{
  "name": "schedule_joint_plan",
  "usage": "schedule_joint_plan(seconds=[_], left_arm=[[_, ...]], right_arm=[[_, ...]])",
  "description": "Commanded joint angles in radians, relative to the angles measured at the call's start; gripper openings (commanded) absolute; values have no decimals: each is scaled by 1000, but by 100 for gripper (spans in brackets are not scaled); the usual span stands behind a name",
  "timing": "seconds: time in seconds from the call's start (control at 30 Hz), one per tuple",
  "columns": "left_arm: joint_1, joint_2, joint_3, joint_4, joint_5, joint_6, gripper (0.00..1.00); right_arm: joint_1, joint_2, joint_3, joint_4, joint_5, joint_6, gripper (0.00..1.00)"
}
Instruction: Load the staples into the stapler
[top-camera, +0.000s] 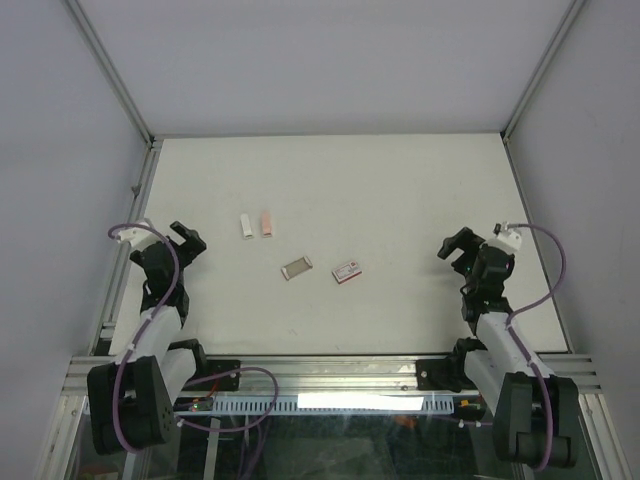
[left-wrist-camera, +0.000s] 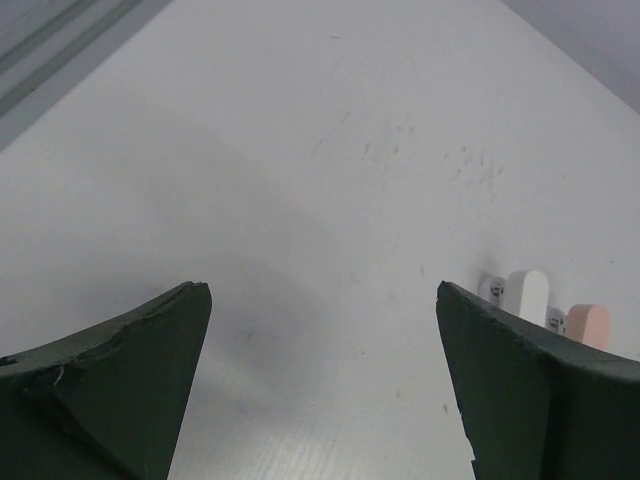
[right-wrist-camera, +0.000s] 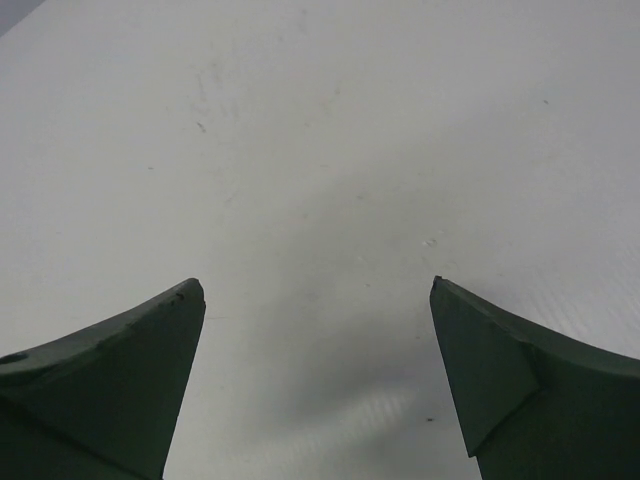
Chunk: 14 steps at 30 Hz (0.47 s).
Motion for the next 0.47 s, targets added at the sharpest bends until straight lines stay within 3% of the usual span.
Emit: schedule_joint_plan(seconds=[0.0, 0.13, 0.43], left_arm=[[-2, -65, -115, 296, -143, 63, 99], [-7, 46, -167, 513, -119, 53, 99], [-159, 258, -130, 682, -325, 99, 99]], right_arm=[[5, -2, -197, 479, 162, -55, 98], [11, 107, -243, 699, 171, -98, 98], [84, 335, -204, 923, 208, -198, 98]])
